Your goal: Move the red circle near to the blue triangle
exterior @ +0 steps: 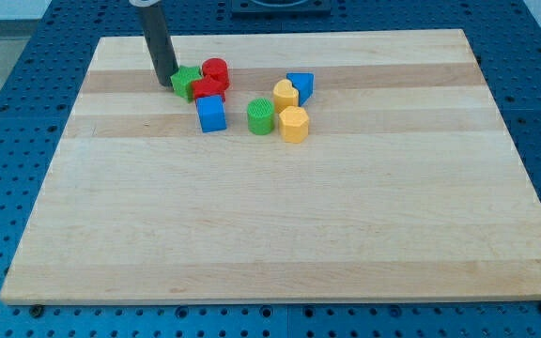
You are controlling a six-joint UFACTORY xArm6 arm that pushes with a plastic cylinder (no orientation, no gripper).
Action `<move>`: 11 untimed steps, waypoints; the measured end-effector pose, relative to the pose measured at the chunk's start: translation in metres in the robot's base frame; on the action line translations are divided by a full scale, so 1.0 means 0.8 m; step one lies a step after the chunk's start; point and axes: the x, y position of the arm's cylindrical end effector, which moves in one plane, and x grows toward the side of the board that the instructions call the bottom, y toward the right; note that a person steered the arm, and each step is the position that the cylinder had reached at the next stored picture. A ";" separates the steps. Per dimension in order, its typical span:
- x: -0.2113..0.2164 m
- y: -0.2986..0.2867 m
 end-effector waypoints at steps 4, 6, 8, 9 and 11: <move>0.012 0.070; 0.012 0.098; 0.012 0.096; 0.012 0.063; -0.029 0.049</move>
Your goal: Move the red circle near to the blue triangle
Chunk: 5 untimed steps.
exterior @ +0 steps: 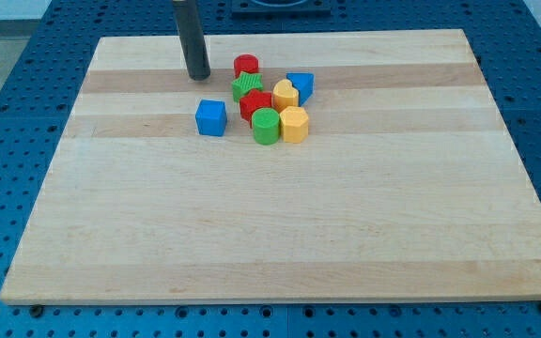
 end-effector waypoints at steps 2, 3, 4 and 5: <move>-0.003 0.053; -0.005 0.086; -0.005 0.109; -0.017 0.119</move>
